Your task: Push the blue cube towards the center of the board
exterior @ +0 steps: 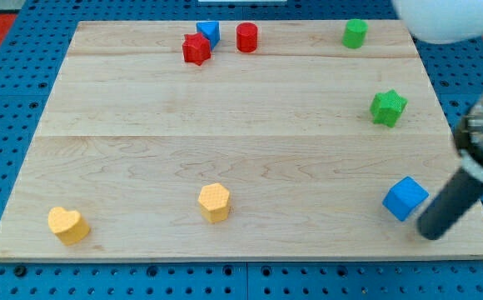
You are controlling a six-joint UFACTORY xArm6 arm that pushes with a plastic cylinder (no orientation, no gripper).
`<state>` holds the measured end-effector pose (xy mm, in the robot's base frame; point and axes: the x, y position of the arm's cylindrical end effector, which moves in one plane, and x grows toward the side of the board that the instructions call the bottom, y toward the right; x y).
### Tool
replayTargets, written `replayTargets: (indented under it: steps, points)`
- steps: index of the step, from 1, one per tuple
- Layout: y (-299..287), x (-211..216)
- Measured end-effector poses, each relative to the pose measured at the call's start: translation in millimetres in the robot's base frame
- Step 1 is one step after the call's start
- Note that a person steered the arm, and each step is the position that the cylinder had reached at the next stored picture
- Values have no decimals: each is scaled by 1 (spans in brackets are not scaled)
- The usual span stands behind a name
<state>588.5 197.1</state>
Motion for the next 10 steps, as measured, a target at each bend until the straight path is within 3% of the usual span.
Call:
replayTargets:
  steps: [1, 2, 3, 4, 5, 7, 9, 10]
  points:
    - [-38, -5]
    - [-34, -17]
    - [-33, 13]
    - [-5, 17]
    - [30, -10]
    - [-8, -27]
    - [-12, -94]
    - [-41, -114]
